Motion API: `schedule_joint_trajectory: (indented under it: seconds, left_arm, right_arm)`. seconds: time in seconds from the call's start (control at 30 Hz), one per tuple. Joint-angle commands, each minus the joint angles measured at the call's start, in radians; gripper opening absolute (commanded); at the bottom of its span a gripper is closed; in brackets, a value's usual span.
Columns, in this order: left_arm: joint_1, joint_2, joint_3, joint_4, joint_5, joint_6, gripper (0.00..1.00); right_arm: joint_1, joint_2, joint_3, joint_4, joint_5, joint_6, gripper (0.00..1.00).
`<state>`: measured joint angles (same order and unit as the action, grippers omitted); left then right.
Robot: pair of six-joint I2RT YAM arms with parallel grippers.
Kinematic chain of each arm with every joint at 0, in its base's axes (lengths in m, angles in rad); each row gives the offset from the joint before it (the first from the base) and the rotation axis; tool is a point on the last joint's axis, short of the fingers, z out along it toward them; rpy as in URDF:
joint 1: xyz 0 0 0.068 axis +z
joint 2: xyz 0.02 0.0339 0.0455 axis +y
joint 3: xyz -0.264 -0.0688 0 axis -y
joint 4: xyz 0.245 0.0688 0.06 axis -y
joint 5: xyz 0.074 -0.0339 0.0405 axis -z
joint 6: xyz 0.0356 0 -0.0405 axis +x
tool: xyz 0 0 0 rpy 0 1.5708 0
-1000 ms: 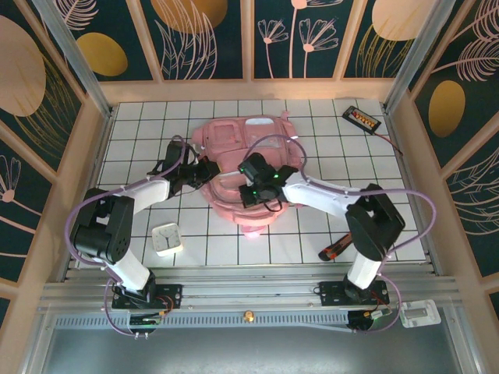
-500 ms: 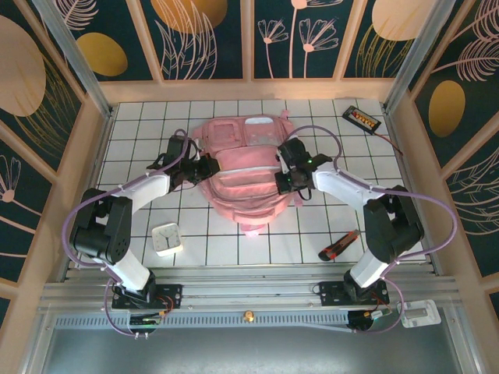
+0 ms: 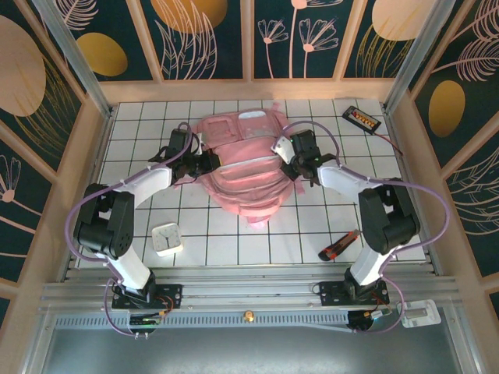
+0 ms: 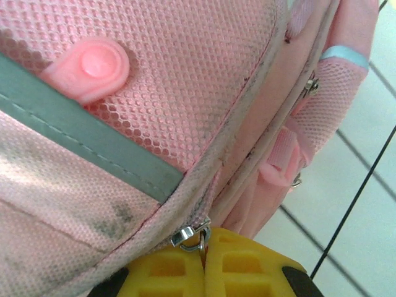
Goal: Pack the student bag
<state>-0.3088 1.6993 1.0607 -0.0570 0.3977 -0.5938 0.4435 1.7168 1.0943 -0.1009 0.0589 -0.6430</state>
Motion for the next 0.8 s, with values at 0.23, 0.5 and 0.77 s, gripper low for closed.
schedule_joint_trajectory:
  seconds: [0.23,0.5,0.77]
  left_arm:
    - [0.029,0.053,0.027,-0.104,-0.063,0.107,0.0]
    - [0.055,-0.081,-0.041,-0.049,-0.053,0.056,0.24]
    - [0.037,-0.315,-0.201,-0.036,-0.099,-0.042,0.79]
  right_arm:
    - [-0.055,0.222,0.183,0.396,0.229,-0.32,0.0]
    - [-0.044,0.175,0.271,0.206,-0.06,-0.231,0.0]
    - [0.091,-0.032,0.014,0.203,-0.167,-0.218,0.0]
